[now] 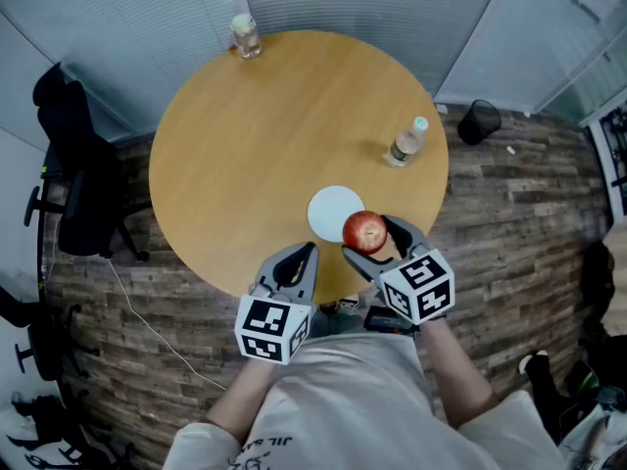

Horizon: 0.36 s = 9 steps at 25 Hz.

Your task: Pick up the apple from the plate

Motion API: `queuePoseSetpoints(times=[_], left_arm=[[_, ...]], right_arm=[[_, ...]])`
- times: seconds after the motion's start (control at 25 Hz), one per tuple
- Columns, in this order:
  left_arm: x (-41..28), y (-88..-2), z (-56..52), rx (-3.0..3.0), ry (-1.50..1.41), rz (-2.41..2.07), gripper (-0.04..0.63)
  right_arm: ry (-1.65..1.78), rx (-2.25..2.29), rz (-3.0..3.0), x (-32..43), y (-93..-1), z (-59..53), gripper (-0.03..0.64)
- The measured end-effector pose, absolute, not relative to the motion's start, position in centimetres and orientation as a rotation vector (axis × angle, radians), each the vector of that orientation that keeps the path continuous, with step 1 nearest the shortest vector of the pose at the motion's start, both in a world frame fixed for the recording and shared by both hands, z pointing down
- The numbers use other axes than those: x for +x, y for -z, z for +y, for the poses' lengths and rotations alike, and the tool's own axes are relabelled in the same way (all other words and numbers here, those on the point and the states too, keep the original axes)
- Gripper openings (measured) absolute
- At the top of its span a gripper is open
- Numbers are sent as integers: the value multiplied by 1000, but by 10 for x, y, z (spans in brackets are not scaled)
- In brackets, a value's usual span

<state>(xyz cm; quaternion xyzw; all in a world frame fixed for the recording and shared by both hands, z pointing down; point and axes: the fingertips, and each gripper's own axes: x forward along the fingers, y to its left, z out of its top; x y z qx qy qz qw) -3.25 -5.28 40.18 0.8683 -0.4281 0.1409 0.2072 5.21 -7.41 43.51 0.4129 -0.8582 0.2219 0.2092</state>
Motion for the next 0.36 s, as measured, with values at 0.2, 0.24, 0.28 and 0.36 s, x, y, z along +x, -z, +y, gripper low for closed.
queuePoseSetpoints(times=[0.2,0.24,0.28,0.36], left_arm=[[-32,-401,-53,2420,-391,-1191,3],[-32,-401,-53,2420,-391,-1191,3],[-32,-401,-53,2419,-391,-1191,3],[-32,-402,-53,2418,-392,-1191,3]], right_arm=[[-620,1150,-2388,53,-434,-74,387],[-620,1149,-2387,53,-434,-75,387],[-621,1148,-2387,53,-434,-75,387],[-622,1147,-2385,53,-435,-75,387]])
